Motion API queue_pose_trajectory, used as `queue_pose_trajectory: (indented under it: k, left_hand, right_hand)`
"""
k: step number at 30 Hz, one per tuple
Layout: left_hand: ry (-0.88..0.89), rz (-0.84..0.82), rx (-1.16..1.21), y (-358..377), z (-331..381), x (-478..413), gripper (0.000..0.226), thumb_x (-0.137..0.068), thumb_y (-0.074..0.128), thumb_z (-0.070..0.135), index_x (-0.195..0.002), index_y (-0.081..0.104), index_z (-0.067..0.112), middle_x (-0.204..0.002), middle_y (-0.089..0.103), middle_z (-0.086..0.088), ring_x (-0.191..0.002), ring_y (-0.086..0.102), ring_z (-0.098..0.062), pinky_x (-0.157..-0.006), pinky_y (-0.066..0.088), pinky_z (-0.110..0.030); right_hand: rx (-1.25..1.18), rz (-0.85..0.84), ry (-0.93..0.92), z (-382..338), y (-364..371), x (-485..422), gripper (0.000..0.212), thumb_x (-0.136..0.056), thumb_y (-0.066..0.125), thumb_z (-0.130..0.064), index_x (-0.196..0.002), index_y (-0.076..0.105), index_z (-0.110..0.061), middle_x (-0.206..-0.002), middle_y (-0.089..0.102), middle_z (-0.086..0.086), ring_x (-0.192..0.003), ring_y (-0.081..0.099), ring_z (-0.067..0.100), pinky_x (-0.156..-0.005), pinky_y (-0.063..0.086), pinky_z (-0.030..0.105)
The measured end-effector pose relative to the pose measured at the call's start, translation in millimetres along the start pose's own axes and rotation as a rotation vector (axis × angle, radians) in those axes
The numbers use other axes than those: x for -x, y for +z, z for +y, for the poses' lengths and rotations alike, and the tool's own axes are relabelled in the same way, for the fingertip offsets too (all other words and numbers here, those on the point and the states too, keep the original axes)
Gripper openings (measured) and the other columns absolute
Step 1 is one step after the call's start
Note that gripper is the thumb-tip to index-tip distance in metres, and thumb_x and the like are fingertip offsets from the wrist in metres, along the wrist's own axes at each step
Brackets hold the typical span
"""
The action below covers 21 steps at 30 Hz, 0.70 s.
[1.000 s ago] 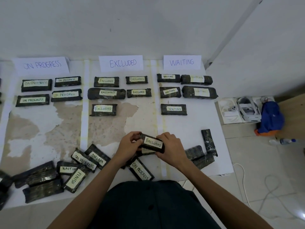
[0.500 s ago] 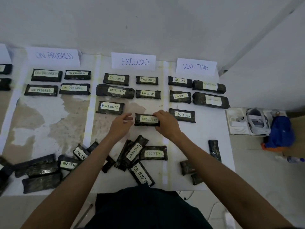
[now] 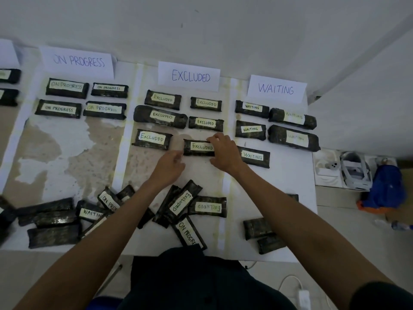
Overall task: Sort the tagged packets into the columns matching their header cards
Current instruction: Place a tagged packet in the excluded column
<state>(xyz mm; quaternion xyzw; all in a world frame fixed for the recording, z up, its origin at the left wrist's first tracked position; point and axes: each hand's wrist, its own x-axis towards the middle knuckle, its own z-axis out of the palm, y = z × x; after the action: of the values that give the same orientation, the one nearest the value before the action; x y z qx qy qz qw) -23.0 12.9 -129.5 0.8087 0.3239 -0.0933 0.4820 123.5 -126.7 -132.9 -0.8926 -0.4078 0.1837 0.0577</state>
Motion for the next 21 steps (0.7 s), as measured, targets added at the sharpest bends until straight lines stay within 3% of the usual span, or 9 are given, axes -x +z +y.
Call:
queue_pose_trajectory:
  k: [3,6,10,14,17,21]
  left_hand:
    - [0.047,0.009,-0.039,5,-9,22,0.042,-0.088,0.057,0.014,-0.13,0.049,0.012,-0.125,0.051,-0.011,-0.112,0.051,-0.022,-0.09,0.038,-0.025]
    - [0.088,0.052,-0.075,8,-19,46,0.04,-0.086,0.058,0.01,-0.126,0.053,0.009,-0.121,0.054,-0.014,-0.109,0.052,-0.025,-0.093,0.04,-0.029]
    - [0.128,0.076,-0.156,15,-38,72,0.041,-0.084,0.061,0.017,-0.125,0.054,0.013,-0.118,0.055,-0.013,-0.11,0.05,-0.028,-0.096,0.042,-0.038]
    - [0.13,0.081,-0.234,19,-43,86,0.045,-0.081,0.065,0.019,-0.125,0.054,0.013,-0.117,0.055,-0.012,-0.109,0.046,-0.03,-0.094,0.037,-0.036]
    - [0.122,0.08,-0.261,16,-43,90,0.043,-0.081,0.066,0.023,-0.122,0.057,0.013,-0.113,0.057,-0.011,-0.105,0.048,-0.03,-0.09,0.04,-0.037]
    - [0.002,0.166,-0.028,6,-35,89,0.051,-0.082,0.068,0.021,-0.128,0.048,0.012,-0.111,0.055,-0.007,-0.099,0.052,-0.02,-0.083,0.043,-0.03]
  right_hand:
    - [-0.042,0.065,-0.091,-11,2,24,0.059,-0.07,0.068,-0.003,-0.127,0.052,-0.01,-0.131,0.046,0.017,-0.114,0.045,0.037,-0.088,0.044,0.049]
    - [-0.108,-0.083,-0.294,-27,5,54,0.059,-0.074,0.069,-0.014,-0.13,0.05,-0.017,-0.135,0.045,0.011,-0.12,0.042,0.028,-0.098,0.039,0.04]
    - [-0.04,-0.209,-0.482,-45,23,77,0.058,-0.075,0.069,-0.015,-0.13,0.051,-0.014,-0.133,0.049,0.013,-0.111,0.048,0.031,-0.088,0.044,0.042]
    - [0.025,-0.224,-0.436,-52,29,77,0.052,-0.076,0.068,-0.015,-0.126,0.054,-0.009,-0.12,0.053,0.016,-0.098,0.05,0.034,-0.075,0.044,0.042]
    - [0.031,-0.199,-0.426,-53,22,73,0.051,-0.073,0.071,-0.019,-0.121,0.057,-0.008,-0.116,0.053,0.016,-0.096,0.05,0.033,-0.073,0.041,0.039]
    - [-0.083,-0.122,-0.332,-46,14,75,0.05,-0.072,0.071,-0.021,-0.119,0.059,-0.01,-0.112,0.054,0.012,-0.093,0.052,0.029,-0.075,0.044,0.038]
